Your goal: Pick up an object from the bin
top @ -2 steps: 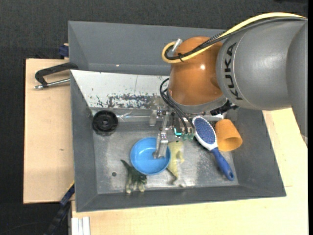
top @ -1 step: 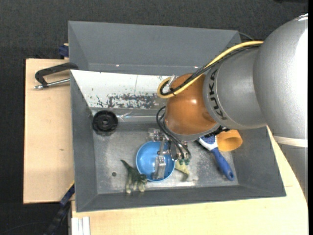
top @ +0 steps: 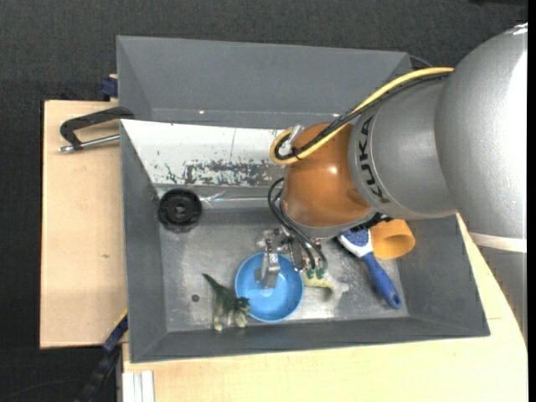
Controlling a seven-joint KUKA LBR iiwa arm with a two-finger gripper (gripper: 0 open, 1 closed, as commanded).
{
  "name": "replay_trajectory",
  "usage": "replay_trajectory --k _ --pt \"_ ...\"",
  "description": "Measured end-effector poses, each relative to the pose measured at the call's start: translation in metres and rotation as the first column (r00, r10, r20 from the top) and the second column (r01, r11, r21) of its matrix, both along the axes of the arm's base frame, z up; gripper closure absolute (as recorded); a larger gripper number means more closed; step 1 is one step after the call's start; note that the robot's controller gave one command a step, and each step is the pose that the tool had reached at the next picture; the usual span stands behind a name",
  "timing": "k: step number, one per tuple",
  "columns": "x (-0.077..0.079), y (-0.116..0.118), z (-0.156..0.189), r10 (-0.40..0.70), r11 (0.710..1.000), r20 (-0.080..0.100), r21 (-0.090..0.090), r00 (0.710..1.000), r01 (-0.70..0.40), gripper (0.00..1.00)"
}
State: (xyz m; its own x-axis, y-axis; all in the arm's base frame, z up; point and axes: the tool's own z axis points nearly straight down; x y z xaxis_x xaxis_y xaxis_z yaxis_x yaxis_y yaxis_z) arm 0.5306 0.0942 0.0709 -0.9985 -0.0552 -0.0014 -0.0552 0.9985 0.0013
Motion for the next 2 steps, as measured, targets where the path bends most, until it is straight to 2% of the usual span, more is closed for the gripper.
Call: replay_trajectory --k 1,2 --pt "0.004 -0.007 0.096 0.02 1.0 0.012 0.001 1.0 -0.02 1.0" --pt "0.03 -0.023 0.271 0.054 0.999 0.016 0.0 0.998 -0.054 1.0"
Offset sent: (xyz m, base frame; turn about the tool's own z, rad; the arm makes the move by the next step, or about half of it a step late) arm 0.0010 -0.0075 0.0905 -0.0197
